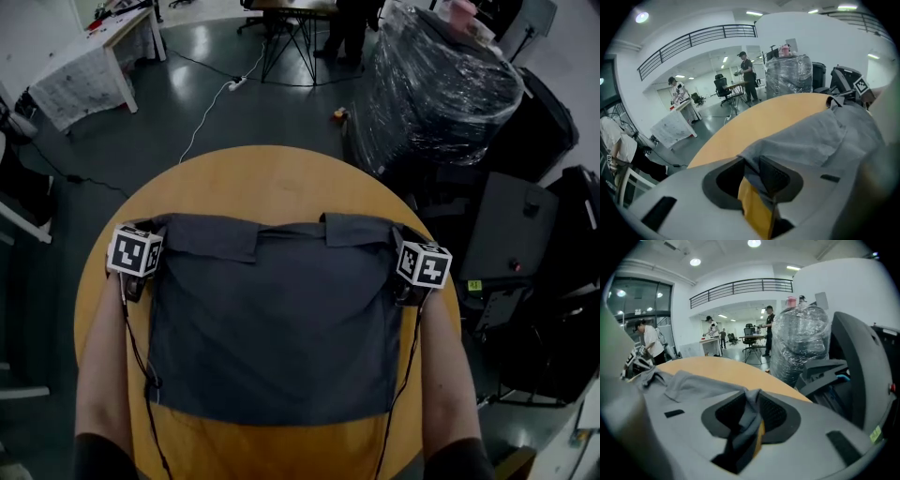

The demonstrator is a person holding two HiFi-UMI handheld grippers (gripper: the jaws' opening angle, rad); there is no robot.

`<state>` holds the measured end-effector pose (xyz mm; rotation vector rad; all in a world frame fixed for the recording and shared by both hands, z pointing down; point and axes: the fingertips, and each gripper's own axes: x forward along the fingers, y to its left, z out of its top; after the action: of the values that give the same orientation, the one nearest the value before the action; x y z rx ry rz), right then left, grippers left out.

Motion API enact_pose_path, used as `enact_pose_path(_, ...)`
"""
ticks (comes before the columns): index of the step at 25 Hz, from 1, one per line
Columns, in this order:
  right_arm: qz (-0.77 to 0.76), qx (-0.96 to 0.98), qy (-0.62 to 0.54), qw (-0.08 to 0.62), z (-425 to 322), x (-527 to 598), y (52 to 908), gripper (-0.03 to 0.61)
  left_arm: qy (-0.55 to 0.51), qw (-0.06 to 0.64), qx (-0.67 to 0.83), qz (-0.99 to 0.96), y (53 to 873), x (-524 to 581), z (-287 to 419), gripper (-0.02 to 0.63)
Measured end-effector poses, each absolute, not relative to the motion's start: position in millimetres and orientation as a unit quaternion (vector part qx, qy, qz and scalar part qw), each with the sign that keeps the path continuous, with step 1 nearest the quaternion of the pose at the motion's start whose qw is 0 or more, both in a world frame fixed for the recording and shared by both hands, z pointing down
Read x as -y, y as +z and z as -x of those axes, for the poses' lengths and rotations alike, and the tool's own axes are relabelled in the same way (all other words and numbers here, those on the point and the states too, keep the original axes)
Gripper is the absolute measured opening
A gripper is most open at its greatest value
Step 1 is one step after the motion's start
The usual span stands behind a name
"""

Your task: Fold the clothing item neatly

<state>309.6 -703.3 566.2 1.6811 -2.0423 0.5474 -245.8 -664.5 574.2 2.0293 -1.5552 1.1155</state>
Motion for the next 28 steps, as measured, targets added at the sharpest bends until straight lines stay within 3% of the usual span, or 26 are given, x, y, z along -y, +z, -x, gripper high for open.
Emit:
enact_pose_path(4, -0.617, 0.726, 0.193, 0.233, -312.8, 704.3, 568.0, 0.078, 0.394, 0.184, 0.543, -0.718, 580.2, 657.2, 246.4, 0.11)
enact_pose_path(8, -0.645, 0.698, 0.179, 0.255, -326.1, 694.8, 568.7, 0.078, 0.414, 0.211, 0.521, -0.716, 582.7, 636.0, 250.7, 0.204)
enact_pose_path(16, -0.708, 0.644, 0.192, 0.218, -357.4, 657.3, 543.3, 0.091, 0.371, 0.21, 0.573, -0.7, 563.2, 600.8, 274.0, 0.207)
enact_pose_path(24, -0.672, 0.72, 0.143, 0.103, -302.5, 586.6, 451.3, 0.086, 0.264, 0.138, 0.63, -0.717, 481.9, 551.8, 257.4, 0.206)
enact_pose_path(28, -0.634, 0.764, 0.098, 0.069, -244.6, 537.3, 393.7, 0.028, 0.168, 0.086, 0.62, -0.762, 410.6, 514.5, 207.8, 0.206)
